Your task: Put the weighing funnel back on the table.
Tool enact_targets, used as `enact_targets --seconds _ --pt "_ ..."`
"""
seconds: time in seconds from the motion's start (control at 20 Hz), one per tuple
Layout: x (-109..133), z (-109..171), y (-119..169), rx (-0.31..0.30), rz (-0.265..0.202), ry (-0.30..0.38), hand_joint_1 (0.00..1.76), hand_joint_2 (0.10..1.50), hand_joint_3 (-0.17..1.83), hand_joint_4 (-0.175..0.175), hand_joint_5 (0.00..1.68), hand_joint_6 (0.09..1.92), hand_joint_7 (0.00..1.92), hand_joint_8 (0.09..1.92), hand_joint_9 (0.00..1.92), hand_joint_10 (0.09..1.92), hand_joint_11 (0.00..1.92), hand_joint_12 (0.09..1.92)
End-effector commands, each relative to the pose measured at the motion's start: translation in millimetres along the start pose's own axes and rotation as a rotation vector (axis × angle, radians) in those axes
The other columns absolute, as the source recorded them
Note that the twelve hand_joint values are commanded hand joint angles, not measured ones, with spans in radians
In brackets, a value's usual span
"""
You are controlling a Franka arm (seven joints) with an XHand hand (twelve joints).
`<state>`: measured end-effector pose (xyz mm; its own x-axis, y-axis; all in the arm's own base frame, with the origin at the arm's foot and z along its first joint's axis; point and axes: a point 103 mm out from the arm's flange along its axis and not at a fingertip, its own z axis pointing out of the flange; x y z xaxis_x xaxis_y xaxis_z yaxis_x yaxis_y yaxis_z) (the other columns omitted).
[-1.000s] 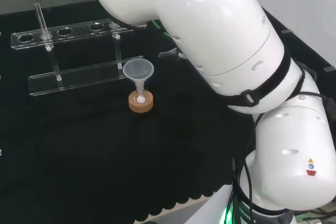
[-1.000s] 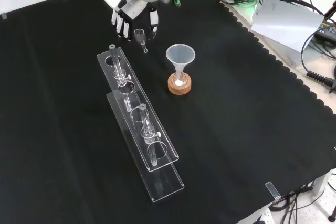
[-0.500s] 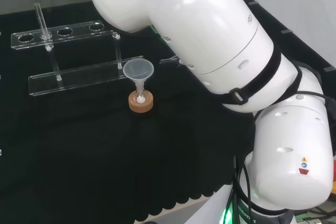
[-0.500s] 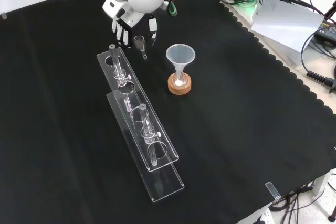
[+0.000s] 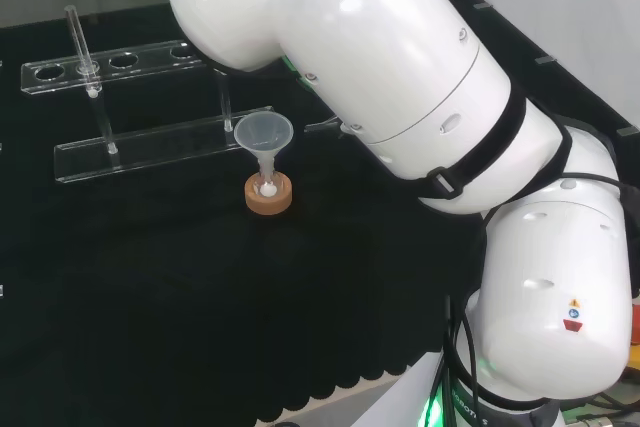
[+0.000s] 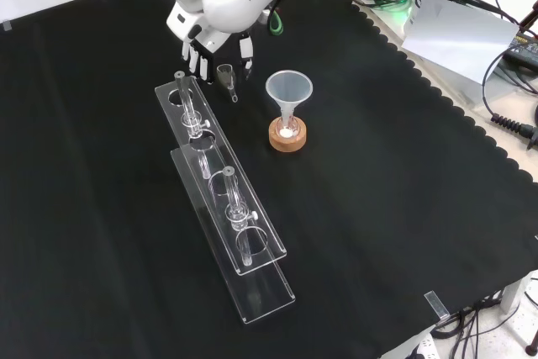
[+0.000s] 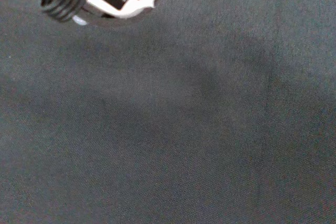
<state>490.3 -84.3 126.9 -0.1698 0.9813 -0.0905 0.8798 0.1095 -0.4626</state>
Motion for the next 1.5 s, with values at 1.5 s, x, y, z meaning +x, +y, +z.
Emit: enact_targets --seconds 1.5 --pt "-3.3 35.1 35.9 -0.035 0.006 -0.033 1.08 0.69 0.74 0.175 1.10 1.01 0.68 0.61 1.01 0.36 0.73 1.12"
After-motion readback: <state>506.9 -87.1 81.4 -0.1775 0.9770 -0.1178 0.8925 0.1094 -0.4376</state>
